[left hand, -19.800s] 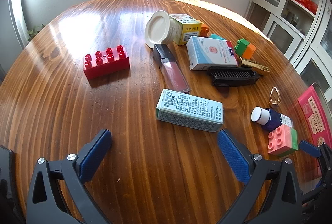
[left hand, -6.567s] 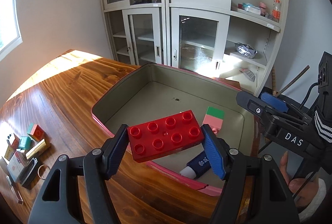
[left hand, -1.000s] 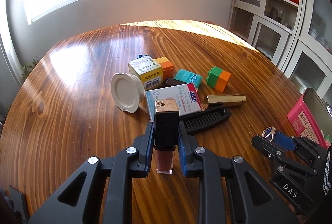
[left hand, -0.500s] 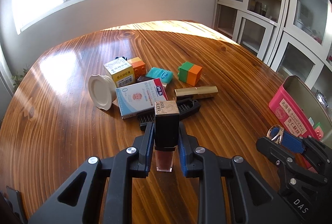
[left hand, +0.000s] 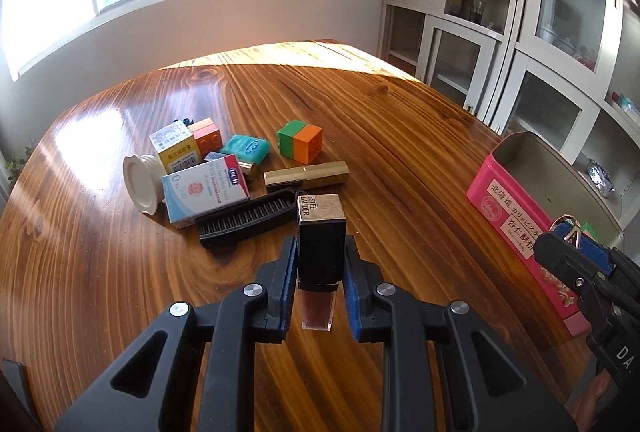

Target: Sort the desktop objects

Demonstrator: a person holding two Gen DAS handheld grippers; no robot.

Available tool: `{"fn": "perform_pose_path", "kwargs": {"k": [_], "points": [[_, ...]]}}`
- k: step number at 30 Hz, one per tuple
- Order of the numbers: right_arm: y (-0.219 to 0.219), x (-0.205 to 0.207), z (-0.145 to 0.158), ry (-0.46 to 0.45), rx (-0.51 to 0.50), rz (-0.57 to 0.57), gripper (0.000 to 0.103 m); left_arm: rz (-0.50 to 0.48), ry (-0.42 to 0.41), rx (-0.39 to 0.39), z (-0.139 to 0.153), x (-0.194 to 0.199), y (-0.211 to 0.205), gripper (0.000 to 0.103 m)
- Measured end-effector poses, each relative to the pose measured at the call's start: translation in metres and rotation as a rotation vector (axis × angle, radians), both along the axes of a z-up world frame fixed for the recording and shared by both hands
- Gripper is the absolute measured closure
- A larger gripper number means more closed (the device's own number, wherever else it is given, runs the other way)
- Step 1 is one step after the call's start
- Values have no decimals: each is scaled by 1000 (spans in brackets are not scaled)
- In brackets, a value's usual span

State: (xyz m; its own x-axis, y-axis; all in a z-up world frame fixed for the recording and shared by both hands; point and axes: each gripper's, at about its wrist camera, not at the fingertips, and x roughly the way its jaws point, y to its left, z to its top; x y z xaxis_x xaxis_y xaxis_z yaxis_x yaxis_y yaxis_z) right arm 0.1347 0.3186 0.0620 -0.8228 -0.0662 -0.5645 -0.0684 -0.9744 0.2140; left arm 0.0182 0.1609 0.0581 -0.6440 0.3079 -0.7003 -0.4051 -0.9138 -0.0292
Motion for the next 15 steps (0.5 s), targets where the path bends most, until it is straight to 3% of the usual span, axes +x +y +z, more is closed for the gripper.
{"fn": "perform_pose_path", "kwargs": {"k": [15], "points": [[79, 39, 3, 50, -55, -186, 63, -150, 17, -29, 13, 24, 76, 79]]}}
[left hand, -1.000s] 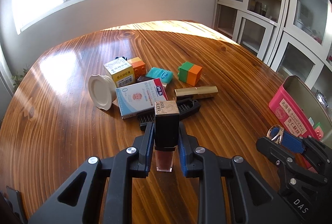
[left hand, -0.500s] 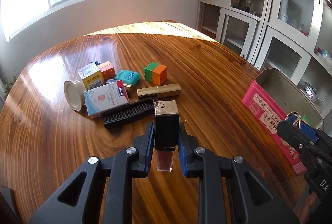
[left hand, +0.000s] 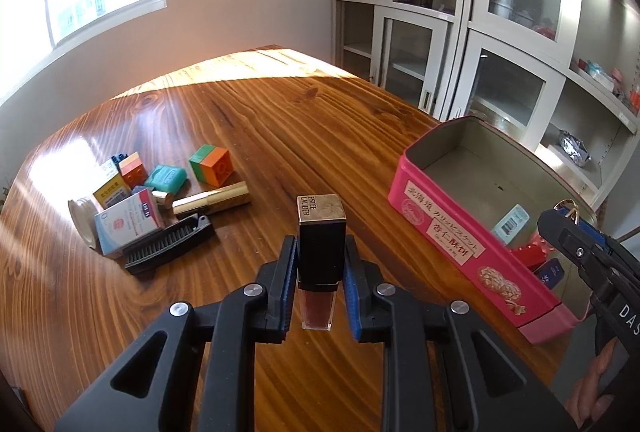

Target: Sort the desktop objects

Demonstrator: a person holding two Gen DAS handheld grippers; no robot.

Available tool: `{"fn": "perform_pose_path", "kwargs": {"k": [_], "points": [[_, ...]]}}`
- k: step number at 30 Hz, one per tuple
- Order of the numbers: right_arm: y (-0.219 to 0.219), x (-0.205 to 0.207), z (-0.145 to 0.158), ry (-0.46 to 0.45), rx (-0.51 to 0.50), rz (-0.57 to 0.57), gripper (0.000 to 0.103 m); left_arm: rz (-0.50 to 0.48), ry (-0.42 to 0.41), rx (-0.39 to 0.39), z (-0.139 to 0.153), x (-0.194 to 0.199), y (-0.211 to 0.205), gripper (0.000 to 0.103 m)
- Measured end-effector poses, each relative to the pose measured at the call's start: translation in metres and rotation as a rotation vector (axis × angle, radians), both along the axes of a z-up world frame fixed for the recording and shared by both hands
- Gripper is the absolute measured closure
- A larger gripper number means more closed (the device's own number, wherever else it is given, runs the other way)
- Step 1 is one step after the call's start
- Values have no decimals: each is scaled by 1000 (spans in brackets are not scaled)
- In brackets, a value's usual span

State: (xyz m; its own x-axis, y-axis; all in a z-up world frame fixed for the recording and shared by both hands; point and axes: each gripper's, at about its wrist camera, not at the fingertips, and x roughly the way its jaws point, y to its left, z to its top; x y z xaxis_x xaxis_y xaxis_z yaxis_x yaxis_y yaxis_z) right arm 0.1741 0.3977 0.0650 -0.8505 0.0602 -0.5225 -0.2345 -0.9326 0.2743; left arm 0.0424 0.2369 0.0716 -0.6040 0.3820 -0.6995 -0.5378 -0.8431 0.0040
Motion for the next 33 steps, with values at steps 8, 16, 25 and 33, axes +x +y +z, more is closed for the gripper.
{"fn": "perform_pose_path", "kwargs": {"k": [8, 16, 25, 33], "points": [[32, 12, -3, 10, -26, -71, 63, -98, 32, -16, 9, 16, 44, 79], [53, 19, -9, 11, -43, -117, 63, -173, 21, -18, 9, 24, 77, 79], [64, 22, -12, 15, -40, -145, 63, -227, 38, -14, 12, 34, 102, 79], [67, 18, -15, 12, -41, -149, 63, -255, 52, -1, 15, 36, 111, 79]]}}
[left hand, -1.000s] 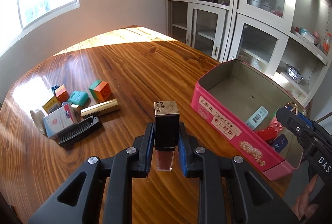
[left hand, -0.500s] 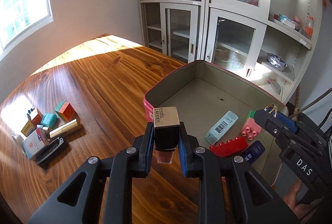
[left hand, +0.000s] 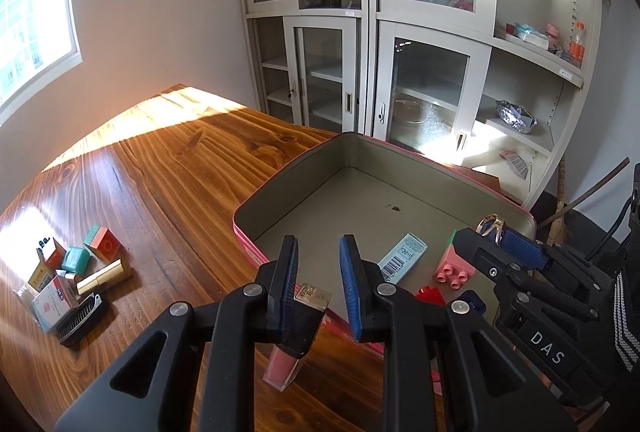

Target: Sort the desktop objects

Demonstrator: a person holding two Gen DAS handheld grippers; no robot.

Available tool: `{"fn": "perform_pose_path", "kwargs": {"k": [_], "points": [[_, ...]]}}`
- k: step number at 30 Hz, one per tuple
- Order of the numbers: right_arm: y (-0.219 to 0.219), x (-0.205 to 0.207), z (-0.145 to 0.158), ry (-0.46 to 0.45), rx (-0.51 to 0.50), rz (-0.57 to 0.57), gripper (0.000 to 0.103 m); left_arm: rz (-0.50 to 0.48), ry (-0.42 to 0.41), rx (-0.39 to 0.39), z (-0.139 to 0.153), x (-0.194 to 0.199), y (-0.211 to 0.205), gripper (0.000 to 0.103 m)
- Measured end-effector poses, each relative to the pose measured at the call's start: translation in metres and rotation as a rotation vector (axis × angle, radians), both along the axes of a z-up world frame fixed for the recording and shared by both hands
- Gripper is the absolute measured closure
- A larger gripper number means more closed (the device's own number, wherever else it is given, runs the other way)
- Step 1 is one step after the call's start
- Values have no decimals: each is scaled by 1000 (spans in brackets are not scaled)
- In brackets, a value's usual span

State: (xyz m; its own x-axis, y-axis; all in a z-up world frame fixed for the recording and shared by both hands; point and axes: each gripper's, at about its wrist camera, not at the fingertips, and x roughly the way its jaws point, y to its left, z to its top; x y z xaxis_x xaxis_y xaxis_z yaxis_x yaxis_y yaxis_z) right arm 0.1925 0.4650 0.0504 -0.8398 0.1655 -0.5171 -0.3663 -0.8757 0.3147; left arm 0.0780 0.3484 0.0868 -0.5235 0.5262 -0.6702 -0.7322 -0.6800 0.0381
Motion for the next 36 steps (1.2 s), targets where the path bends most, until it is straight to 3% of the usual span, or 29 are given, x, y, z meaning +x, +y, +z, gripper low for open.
{"fn": "perform_pose_path", "kwargs": {"k": [17, 18, 19, 21, 36], "points": [[8, 0, -4, -3, -45, -16, 62, 21, -75, 29, -10, -16, -18, 79], [8, 0, -4, 1, -51, -14, 58, 29, -78, 26, -12, -17, -22, 78], [8, 0, -4, 3, -59, -12, 41, 40, -85, 23, -14, -17, -26, 72], [7, 1, -4, 22, -70, -11, 18, 63, -102, 20, -19, -19, -35, 62], [-7, 7, 7, 50, -18, -21, 18, 92, -145, -84, -60, -15, -62, 60]]}}
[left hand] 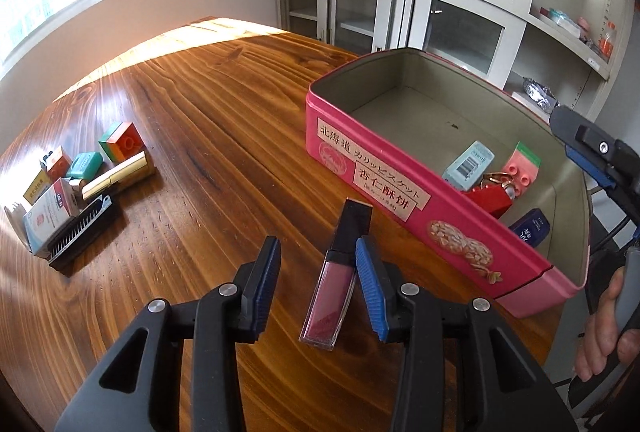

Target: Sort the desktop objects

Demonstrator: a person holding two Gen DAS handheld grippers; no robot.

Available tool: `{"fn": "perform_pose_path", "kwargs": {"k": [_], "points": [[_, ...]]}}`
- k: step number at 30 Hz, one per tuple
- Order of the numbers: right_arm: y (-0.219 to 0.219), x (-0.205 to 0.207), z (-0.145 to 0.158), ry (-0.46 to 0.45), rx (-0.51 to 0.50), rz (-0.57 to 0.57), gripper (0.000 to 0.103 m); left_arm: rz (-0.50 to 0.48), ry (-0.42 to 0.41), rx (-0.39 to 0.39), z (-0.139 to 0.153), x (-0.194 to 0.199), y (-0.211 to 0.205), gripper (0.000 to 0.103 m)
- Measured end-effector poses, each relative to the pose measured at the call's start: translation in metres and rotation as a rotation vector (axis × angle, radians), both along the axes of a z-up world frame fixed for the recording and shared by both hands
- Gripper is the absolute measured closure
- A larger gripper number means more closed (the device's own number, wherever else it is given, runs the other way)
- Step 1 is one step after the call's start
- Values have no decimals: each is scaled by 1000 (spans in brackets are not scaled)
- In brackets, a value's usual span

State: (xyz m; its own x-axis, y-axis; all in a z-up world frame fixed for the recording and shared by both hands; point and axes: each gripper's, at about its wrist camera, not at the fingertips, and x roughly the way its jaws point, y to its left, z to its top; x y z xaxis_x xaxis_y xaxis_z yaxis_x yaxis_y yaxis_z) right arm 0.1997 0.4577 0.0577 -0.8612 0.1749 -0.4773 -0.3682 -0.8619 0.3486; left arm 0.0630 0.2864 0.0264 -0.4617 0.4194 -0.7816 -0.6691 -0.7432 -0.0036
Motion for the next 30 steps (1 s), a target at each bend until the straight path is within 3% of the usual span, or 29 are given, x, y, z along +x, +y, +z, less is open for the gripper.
{"fn": "perform_pose_path", "kwargs": {"k": [11, 12, 14, 17, 23, 30], "points": [[-2, 1, 2, 6, 14, -6, 18, -16, -8, -34, -20, 2, 6, 60], [-2, 1, 2, 6, 15, -6, 18, -15, -10, -31, -20, 1, 6, 62], [-1, 1, 2, 6, 17, -7, 18, -21, -10, -29, -19, 2, 7, 79], [0, 3, 2, 9, 19, -11, 18, -10, -1, -32, -17, 3, 7, 79], [8, 8, 3, 26, 15, -38, 18, 36, 27, 30, 9, 1, 1, 79], [18, 16, 3, 39, 5, -69, 18, -47, 74, 94, 42, 11, 30, 79]]}}
